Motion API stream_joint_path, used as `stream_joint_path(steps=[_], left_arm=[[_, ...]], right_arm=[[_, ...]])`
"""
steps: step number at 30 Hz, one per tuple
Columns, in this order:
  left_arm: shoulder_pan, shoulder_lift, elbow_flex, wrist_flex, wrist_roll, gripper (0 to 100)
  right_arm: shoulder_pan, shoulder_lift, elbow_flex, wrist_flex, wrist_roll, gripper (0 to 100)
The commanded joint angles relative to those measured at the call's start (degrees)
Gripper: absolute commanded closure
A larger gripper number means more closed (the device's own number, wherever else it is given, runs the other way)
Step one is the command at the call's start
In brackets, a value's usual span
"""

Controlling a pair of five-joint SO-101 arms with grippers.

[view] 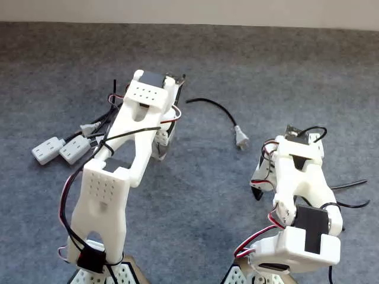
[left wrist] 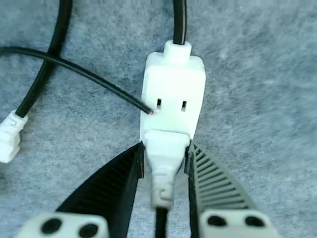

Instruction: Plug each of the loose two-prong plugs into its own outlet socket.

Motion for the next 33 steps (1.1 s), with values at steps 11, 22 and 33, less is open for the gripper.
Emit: stream_joint_path(steps=[11, 22, 33], left_arm=[[-0.13, -5.93, -0.92, -0.53, 0.44, 88], [0.04, -16.31, 2.42, 0.7, 0.62, 88], [-0.75, -19.82, 8.92, 0.35, 0.7, 78]], right_arm=[[0.31, 0.31, 0.4, -2.77, 0.7, 74.1], [0.31, 0.31, 0.4, -2.77, 0.79, 74.1], [0.31, 0.31, 0.4, -2.77, 0.79, 74.1]])
